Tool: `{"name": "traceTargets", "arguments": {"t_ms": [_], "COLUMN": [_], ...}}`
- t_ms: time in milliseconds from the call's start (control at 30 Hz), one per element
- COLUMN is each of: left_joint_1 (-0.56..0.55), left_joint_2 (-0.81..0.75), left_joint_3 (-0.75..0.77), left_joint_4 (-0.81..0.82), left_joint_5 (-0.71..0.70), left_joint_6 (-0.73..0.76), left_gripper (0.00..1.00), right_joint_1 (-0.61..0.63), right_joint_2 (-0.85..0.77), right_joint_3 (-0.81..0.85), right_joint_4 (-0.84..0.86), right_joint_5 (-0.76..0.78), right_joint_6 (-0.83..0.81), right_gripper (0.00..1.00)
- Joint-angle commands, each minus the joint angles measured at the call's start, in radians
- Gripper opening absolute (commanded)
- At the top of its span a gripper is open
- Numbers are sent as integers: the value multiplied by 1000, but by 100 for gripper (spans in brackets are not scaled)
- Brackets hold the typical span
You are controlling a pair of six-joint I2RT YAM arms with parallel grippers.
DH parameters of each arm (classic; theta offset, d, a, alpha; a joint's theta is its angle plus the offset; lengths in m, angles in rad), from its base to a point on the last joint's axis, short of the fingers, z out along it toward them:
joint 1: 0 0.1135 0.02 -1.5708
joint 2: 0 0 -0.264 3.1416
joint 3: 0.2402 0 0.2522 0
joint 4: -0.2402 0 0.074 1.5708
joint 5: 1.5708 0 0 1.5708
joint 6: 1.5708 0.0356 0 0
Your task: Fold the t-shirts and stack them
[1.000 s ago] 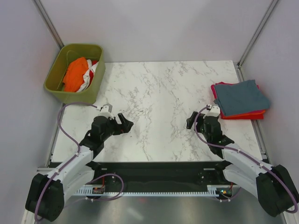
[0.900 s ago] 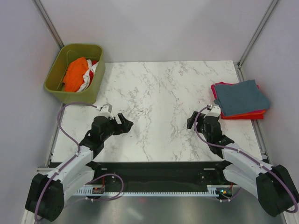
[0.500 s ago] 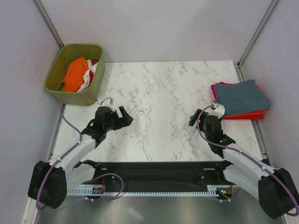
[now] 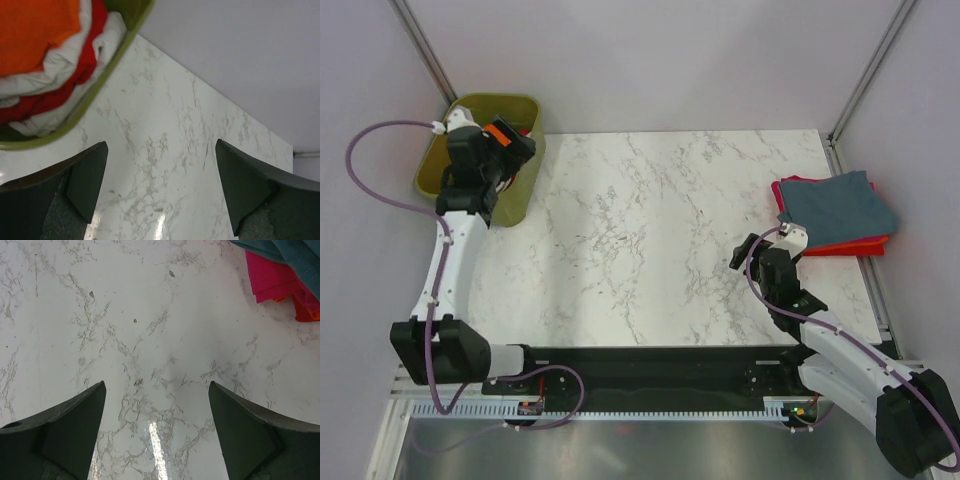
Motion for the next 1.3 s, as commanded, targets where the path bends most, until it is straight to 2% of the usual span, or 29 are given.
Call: {"name": "traceTargets", "arguments": {"t_ms": [0, 100, 233, 467, 633, 700, 733, 800, 833, 867, 900, 933, 1167, 1267], "left_joint_1": [100, 144, 177, 218, 235, 241, 247, 252, 250, 250, 252, 250, 252, 252], "left_joint_2": [121, 251, 407, 673, 791, 811, 822, 814, 799, 767, 752, 736, 495, 370], "left_joint_3": [160, 274, 386, 582, 640, 660, 676, 677, 671, 664, 662, 668, 677, 680], "left_joint_4": [-99, -125, -144, -173, -191, -193, -194, -198, -198, -191, -191, -188, -179, -178], "left_joint_5": [-45, -75, -92, -20, -59, -45, -22, -19, -43, -54, -66, -86, -129, -201], "left_joint_6": [-31, -24, -10, -28, -71, -90, -94, -104, -107, -111, -107, -101, -44, -48], "left_gripper": [95, 92, 71, 63, 60, 54, 46, 34, 32, 26, 11, 3, 2, 4], "right_joint_1": [2, 2, 1, 2, 1, 2, 2, 2, 1, 2, 1, 1, 1, 2], "right_joint_2": [-9, -23, -70, -89, -69, -69, -69, -72, -70, -69, -69, -64, -52, -46], "right_joint_3": [-3, -1, -18, -29, -20, -20, -21, -20, -20, -21, -20, -18, -17, -15], "right_joint_4": [6, -5, -9, -8, -9, -9, -9, -9, -9, -9, -8, -8, -2, 0], "right_joint_5": [17, 27, 27, 34, 31, 33, 33, 33, 33, 33, 33, 33, 27, 24], "right_joint_6": [10, 13, 18, 16, 15, 15, 13, 13, 13, 15, 13, 13, 12, 10], "right_gripper": [91, 90, 89, 88, 88, 88, 88, 88, 88, 88, 88, 88, 88, 88]}}
